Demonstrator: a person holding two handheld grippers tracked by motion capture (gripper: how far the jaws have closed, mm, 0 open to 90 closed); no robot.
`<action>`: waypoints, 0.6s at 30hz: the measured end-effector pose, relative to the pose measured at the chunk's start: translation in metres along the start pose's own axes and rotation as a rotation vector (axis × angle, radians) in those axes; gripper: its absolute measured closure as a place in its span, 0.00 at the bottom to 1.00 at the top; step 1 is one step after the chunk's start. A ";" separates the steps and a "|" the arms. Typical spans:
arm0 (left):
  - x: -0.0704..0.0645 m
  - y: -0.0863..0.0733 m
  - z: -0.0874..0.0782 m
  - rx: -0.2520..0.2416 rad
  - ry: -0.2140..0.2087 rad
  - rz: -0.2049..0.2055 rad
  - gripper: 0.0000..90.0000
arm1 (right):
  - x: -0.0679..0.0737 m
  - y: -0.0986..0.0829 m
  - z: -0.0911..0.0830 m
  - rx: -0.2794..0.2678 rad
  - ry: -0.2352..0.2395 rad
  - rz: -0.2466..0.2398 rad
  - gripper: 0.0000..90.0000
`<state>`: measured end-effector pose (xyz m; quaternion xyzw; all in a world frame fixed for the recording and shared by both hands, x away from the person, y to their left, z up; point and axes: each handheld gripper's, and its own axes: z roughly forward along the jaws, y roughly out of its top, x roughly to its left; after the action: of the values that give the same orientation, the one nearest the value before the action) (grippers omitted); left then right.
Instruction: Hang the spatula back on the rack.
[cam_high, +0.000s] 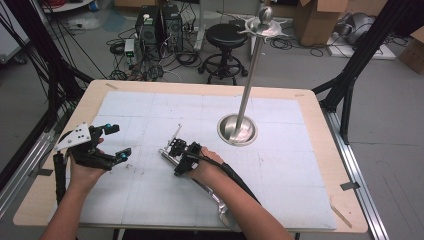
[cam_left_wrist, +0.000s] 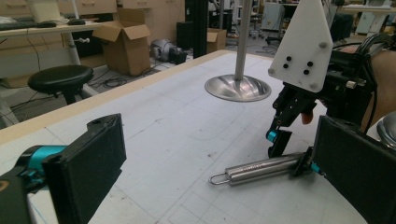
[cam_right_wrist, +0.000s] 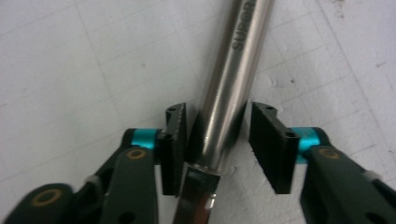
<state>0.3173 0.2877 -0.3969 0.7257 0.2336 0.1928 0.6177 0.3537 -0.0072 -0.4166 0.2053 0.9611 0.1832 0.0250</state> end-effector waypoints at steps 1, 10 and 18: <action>0.000 0.000 0.000 -0.001 0.001 -0.001 0.04 | 0.002 0.000 0.000 0.000 -0.006 0.013 0.67; 0.000 0.000 0.000 0.001 -0.001 0.004 0.04 | 0.002 0.000 0.001 -0.007 -0.020 0.058 0.70; 0.000 0.000 0.000 0.004 -0.002 0.007 0.04 | 0.004 0.000 -0.001 0.006 -0.038 0.008 0.77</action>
<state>0.3170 0.2877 -0.3966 0.7279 0.2308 0.1937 0.6160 0.3500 -0.0053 -0.4158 0.2128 0.9602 0.1762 0.0420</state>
